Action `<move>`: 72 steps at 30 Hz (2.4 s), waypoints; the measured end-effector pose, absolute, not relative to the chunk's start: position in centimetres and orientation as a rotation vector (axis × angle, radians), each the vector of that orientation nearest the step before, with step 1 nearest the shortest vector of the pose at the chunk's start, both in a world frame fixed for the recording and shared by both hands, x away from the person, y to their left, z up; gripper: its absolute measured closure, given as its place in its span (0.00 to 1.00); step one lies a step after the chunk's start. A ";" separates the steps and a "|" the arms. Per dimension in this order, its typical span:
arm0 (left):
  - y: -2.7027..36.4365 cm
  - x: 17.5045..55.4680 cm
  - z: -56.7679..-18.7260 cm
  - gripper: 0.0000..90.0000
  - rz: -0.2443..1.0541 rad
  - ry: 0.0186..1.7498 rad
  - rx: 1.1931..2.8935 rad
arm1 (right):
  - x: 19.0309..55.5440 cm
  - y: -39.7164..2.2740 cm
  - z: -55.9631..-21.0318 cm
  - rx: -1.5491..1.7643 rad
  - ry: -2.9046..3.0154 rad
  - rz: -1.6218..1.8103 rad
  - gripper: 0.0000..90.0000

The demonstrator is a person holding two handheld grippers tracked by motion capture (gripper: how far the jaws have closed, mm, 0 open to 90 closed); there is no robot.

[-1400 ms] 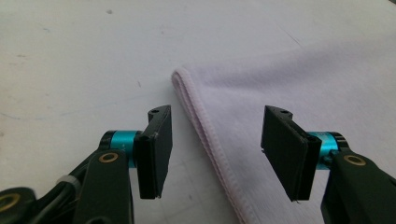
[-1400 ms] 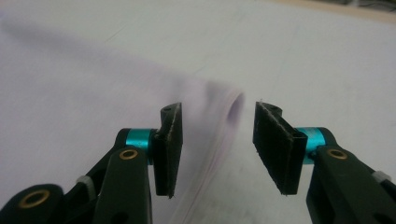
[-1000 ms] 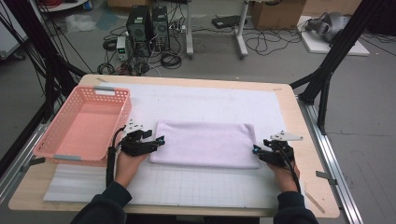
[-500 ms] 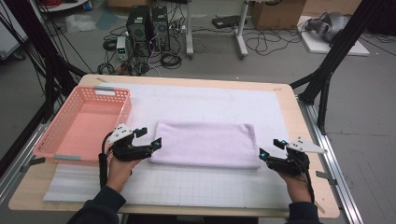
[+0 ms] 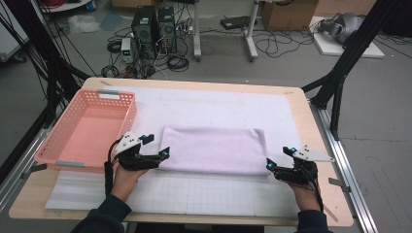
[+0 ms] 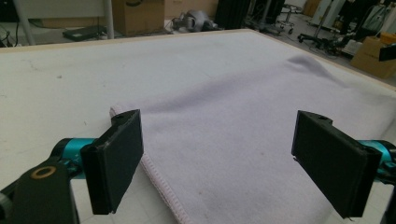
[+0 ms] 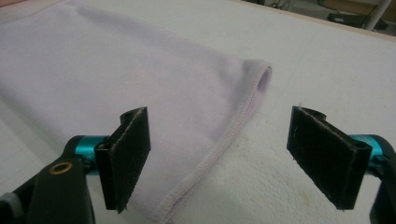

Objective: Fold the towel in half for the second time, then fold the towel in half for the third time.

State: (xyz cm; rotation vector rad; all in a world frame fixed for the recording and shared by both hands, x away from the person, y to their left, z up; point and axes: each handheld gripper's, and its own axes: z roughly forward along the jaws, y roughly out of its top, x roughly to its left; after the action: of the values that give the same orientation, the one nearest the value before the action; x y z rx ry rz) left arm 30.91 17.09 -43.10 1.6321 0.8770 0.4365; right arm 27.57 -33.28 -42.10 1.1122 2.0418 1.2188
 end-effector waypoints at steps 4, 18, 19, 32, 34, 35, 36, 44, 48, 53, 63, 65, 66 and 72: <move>17.3 30.9 -43.0 0.19 0.437 0.886 1.622 | 27.4 -33.3 -42.1 1.126 2.032 1.214 0.23; 17.4 31.1 -43.4 0.19 0.422 0.925 1.637 | 27.5 -33.7 -42.2 1.148 2.025 1.209 0.23; 17.4 31.1 -43.4 0.19 0.421 0.924 1.641 | 27.4 -33.7 -42.1 1.150 2.023 1.211 0.23; 17.4 30.6 -43.6 0.20 0.394 0.968 1.689 | 27.8 -33.6 -42.2 1.160 2.020 1.218 0.23; 17.5 30.4 -43.7 0.21 0.391 0.985 1.704 | 27.9 -33.6 -42.2 1.151 2.027 1.217 0.23; 17.7 30.2 -43.9 0.22 0.373 1.018 1.719 | 27.9 -33.5 -42.2 1.151 2.028 1.220 0.23; 17.7 30.2 -44.0 0.23 0.369 1.027 1.724 | 27.8 -33.5 -42.2 1.155 2.028 1.222 0.23; 18.0 29.9 -44.7 0.34 0.305 1.081 1.779 | 28.0 -33.3 -42.3 1.161 2.037 1.219 0.23; 18.1 29.8 -44.8 0.38 0.300 1.098 1.809 | 28.0 -33.0 -42.4 1.147 2.051 1.214 0.23; 17.8 29.7 -45.0 0.39 0.311 1.111 1.845 | 28.0 -32.9 -42.4 1.153 2.051 1.217 0.23; 16.5 29.3 -45.2 0.57 0.300 1.064 1.941 | 28.1 -32.9 -42.4 1.150 2.055 1.217 0.23; 16.4 29.3 -45.2 0.58 0.299 1.075 1.934 | 28.1 -32.8 -42.4 1.154 2.058 1.219 0.23; 16.4 29.3 -45.1 0.59 0.297 1.073 1.940 | 28.1 -32.8 -42.4 1.146 2.057 1.218 0.23; 16.1 29.2 -45.3 0.83 0.241 1.051 1.928 | 28.2 -32.5 -42.4 1.139 2.064 1.228 0.23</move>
State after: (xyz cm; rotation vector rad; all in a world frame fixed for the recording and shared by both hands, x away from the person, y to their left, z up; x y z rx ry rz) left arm 29.18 16.06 -45.30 1.9281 1.0514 0.2413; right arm 28.15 -32.46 -42.38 1.1387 2.0644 1.2284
